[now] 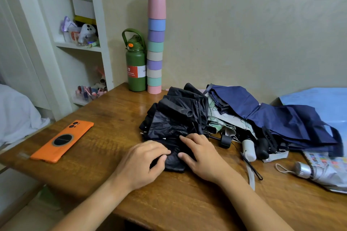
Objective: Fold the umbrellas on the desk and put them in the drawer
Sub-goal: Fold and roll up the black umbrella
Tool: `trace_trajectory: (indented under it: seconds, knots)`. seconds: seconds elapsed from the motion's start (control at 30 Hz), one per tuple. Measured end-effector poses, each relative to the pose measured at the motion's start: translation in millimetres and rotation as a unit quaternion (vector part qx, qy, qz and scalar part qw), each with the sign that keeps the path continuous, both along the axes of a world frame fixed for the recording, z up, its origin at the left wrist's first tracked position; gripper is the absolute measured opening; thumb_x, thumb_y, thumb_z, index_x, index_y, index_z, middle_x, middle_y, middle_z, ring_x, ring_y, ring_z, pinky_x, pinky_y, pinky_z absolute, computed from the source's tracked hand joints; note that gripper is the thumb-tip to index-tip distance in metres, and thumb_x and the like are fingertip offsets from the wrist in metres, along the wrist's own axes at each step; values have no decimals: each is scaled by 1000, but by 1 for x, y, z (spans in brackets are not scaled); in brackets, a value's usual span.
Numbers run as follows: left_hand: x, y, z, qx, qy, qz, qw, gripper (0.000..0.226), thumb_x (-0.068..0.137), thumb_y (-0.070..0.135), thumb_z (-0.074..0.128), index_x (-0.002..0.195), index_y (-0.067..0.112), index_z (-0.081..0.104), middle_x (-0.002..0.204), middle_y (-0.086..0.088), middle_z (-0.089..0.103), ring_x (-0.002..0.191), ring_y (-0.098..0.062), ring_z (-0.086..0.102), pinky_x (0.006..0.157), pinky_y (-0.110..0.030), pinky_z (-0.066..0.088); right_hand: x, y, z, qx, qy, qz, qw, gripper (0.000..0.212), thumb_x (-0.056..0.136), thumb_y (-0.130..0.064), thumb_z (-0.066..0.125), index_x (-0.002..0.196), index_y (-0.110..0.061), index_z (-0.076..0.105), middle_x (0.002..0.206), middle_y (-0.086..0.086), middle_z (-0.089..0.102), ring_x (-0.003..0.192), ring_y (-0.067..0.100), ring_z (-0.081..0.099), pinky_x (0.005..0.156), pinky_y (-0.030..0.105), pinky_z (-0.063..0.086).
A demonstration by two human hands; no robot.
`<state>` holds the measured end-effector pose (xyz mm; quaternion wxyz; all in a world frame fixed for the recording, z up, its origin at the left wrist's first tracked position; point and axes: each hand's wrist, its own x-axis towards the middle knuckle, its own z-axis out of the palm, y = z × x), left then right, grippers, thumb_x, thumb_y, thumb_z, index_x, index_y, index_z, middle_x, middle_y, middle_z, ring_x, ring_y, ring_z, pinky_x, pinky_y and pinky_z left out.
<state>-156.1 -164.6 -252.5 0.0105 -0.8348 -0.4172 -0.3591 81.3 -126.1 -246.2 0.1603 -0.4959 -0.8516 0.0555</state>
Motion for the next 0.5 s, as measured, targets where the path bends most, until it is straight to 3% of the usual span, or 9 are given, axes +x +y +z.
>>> trace_trajectory:
  seconds: [0.13, 0.2, 0.33, 0.43, 0.5]
  knots:
    - [-3, 8, -4, -55, -55, 55, 995, 41, 102, 50, 44, 118, 30, 77, 121, 19, 72, 116, 8, 61, 98, -16, 49, -4, -2, 0, 2, -2, -9, 1000, 89, 88, -77, 21, 157, -23, 37, 143, -5, 44, 129, 19, 41, 107, 35, 40]
    - [-5, 15, -7, -73, -37, 71, 994, 42, 100, 55, 45, 124, 35, 74, 128, 22, 67, 123, 9, 55, 104, -20, 45, -4, -4, 0, -4, -3, -10, 1000, 94, 87, -84, 22, 158, -23, 35, 145, -4, 42, 131, 18, 39, 108, 36, 39]
    - [-7, 23, -12, -120, 10, 92, 988, 50, 98, 49, 49, 146, 35, 55, 144, 22, 54, 137, 3, 42, 112, -21, 31, -4, -8, 5, -42, -17, 10, 999, 95, 85, -84, 43, 161, -30, 25, 153, -4, 30, 140, 18, 28, 116, 36, 31]
    - [-6, 24, -11, -154, 0, 113, 982, 46, 105, 39, 49, 151, 33, 48, 150, 17, 50, 142, -2, 39, 118, -22, 20, -2, -9, 11, -86, -43, 19, 995, 114, 67, -98, 30, 160, -33, 26, 159, -3, 22, 148, 19, 17, 122, 40, 25]
    - [-4, 23, -9, -171, 39, 127, 976, 48, 108, 40, 42, 155, 34, 40, 156, 17, 44, 147, -2, 32, 123, -24, 6, -1, -9, 12, -80, -38, 21, 996, 117, 63, -100, 25, 159, -33, 28, 158, -3, 23, 147, 19, 18, 122, 40, 26]
